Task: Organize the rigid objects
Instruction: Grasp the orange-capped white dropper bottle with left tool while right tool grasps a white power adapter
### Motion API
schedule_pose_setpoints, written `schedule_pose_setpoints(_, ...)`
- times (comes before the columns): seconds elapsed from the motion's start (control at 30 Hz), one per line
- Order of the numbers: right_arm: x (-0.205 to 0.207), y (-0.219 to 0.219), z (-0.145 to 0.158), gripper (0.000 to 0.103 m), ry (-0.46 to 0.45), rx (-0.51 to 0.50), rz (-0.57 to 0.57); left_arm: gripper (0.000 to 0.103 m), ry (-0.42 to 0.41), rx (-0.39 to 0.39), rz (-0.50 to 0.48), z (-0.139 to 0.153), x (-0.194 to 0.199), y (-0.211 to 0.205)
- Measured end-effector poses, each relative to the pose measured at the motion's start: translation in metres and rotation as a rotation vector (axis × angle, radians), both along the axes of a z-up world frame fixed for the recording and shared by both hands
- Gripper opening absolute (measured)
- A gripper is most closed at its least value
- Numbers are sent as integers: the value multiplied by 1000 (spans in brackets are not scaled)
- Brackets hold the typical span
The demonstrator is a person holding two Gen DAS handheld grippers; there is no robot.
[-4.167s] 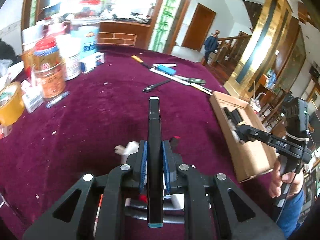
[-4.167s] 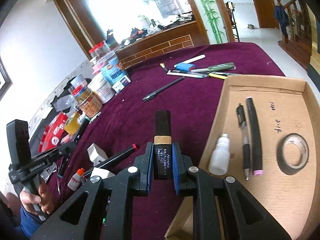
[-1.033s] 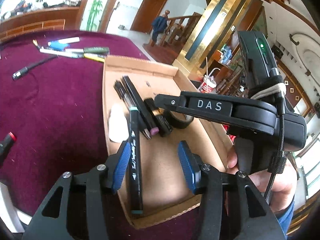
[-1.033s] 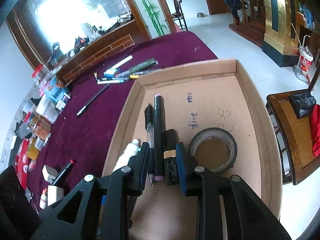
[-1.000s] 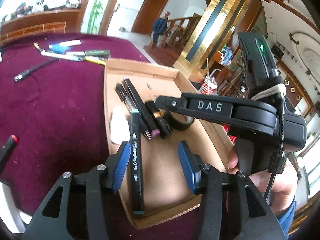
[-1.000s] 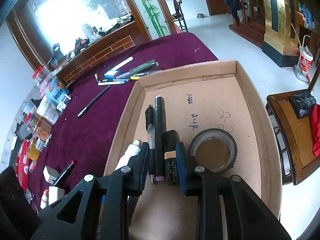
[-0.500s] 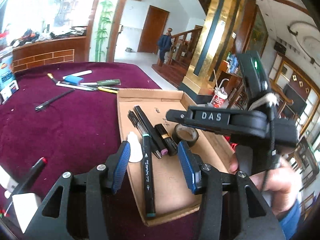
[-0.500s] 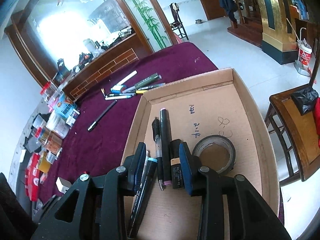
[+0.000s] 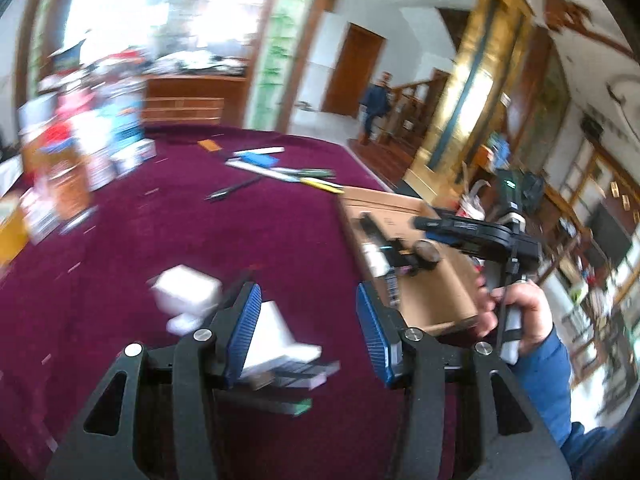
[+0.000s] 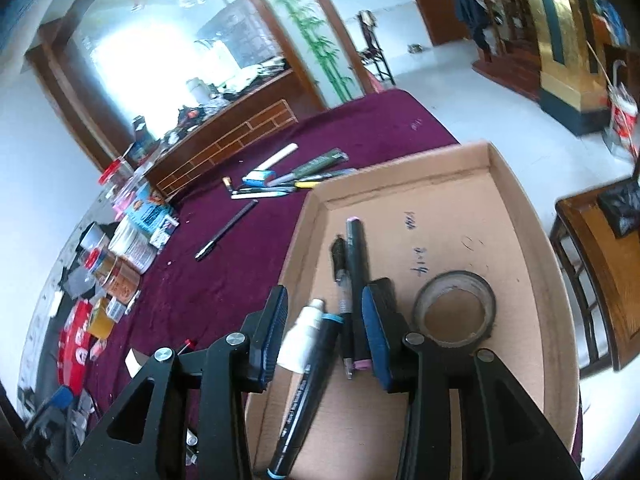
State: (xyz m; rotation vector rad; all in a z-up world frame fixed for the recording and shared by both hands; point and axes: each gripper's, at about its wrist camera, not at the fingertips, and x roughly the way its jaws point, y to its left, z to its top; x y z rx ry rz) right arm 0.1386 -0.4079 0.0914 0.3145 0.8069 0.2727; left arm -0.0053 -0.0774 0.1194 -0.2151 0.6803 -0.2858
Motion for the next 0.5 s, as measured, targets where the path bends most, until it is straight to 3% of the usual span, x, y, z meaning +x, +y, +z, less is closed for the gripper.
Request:
schedule_pose_setpoints(0.1, -4, 17, 3, 38, -33, -38, 47, 54, 56, -7, 101, -19, -13, 55)
schedule_pose_setpoints(0.2, -7, 39, 2, 39, -38, -65, 110, 54, 142, -18, 151, -44, -16, 85)
schedule_pose_setpoints(0.27, -12, 56, 1, 38, -16, -61, 156, 54, 189, -27, 144, -59, -13, 92)
schedule_pose_setpoints(0.5, -50, 104, 7, 43, -10, -40, 300, 54, 243, 94, 157, -95, 1, 78)
